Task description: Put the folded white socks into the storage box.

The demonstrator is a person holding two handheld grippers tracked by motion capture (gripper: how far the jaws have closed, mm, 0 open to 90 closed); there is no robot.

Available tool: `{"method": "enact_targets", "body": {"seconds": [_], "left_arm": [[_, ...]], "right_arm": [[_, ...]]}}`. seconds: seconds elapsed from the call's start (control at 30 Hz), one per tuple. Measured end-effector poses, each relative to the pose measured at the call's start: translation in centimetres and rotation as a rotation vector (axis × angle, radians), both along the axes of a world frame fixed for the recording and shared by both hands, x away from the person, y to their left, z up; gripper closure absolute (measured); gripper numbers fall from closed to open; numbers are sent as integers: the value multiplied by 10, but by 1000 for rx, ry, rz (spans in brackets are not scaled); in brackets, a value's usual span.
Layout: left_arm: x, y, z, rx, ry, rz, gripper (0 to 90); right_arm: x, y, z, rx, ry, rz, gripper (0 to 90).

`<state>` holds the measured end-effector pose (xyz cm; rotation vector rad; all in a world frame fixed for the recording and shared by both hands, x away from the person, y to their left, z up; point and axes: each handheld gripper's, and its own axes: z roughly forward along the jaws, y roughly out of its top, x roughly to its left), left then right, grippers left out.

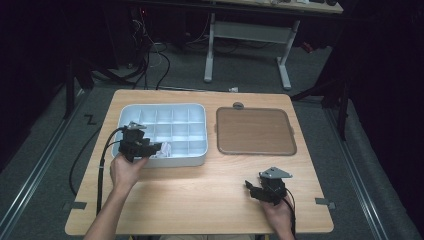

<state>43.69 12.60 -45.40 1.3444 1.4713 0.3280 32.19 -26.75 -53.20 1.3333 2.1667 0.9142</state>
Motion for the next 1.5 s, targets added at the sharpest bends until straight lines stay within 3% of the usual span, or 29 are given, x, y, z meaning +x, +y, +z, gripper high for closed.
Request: {"method": "enact_targets", "body": {"seconds": [0.1,0.6,1.5], "left_arm": [[-3,3,2,4,-11,3,461],[-16,22,7,-74,-26,38,456],[-45,39,8,-114,-50,53,446]], "right_arm": [[0,0,0,0,0,0,353],[0,0,0,1,0,0,353],[0,0,0,0,1,0,353]]}}
